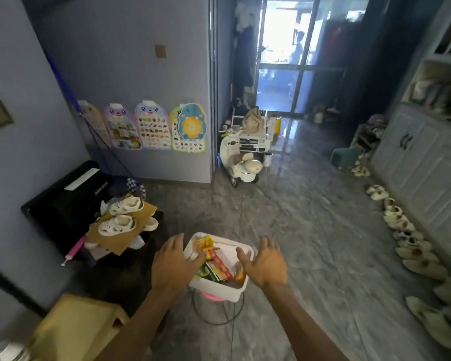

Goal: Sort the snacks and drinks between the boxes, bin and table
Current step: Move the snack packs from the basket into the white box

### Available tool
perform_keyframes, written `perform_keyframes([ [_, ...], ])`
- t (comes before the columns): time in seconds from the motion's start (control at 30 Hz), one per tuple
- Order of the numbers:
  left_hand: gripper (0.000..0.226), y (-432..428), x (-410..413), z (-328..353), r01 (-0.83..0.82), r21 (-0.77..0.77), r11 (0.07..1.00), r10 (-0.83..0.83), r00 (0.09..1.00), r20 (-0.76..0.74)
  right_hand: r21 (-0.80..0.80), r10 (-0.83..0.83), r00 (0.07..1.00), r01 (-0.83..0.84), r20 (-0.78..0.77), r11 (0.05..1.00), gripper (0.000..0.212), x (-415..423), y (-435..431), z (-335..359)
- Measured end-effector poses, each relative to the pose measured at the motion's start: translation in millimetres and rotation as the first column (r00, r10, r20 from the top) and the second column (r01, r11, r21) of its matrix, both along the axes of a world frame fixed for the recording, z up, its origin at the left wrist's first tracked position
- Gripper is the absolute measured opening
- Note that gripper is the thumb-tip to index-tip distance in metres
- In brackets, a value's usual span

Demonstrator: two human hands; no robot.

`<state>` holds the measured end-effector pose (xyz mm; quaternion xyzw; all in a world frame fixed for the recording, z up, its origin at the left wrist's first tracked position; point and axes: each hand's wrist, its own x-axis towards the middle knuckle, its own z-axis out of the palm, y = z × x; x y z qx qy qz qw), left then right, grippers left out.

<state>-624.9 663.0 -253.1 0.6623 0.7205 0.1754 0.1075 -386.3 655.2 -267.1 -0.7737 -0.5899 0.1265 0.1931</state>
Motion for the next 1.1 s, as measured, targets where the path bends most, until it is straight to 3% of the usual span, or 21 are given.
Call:
perform_keyframes([
  [0.17, 0.104, 64.9, 12.9, -41.0, 0.027, -0.037, 0.999, -0.027, 1.0, -0.006, -0.096, 0.004, 1.0, -0.004, -0.002, 0.995, 0.099, 6.2, 61.9, -39.6],
  [0.27, 0.098, 107.8, 6.5, -77.5, 0.029, -0.075, 0.997, -0.03, 1.0, -0.008, -0.186, -0.002, 1.0, 0.001, -0.008, 0.983, 0.105, 4.7, 110.0, -74.6],
  [0.57, 0.092, 219.1, -14.8, -188.1, -0.001, -0.298, 0.955, -0.002, 1.0, -0.01, -0.42, 0.082, 0.996, -0.055, 0.046, 0.906, 0.107, -6.1, 225.0, -170.8],
  [0.77, 0.114, 245.2, -16.5, -281.0, -0.188, -0.483, 0.855, 0.215, 0.977, 0.001, -0.497, 0.179, 0.984, -0.145, 0.023, 0.856, 0.101, -15.7, 280.7, -248.9],
  [0.9, 0.107, 257.3, -19.1, -362.3, -0.355, -0.529, 0.771, 0.405, 0.914, -0.023, -0.56, 0.302, 0.953, -0.229, 0.039, 0.796, 0.091, -15.3, 310.5, -323.9],
  [1.0, 0.122, 267.9, -25.6, -429.8, -0.456, -0.5, 0.736, 0.496, 0.866, -0.06, -0.567, 0.336, 0.942, -0.272, 0.008, 0.777, 0.101, -10.9, 329.3, -394.1],
  [1.1, 0.12, 272.3, -24.0, -471.0, -0.475, -0.472, 0.743, 0.536, 0.844, -0.005, -0.574, 0.374, 0.927, -0.305, 0.003, 0.76, 0.112, -8.2, 343.7, -450.8],
])
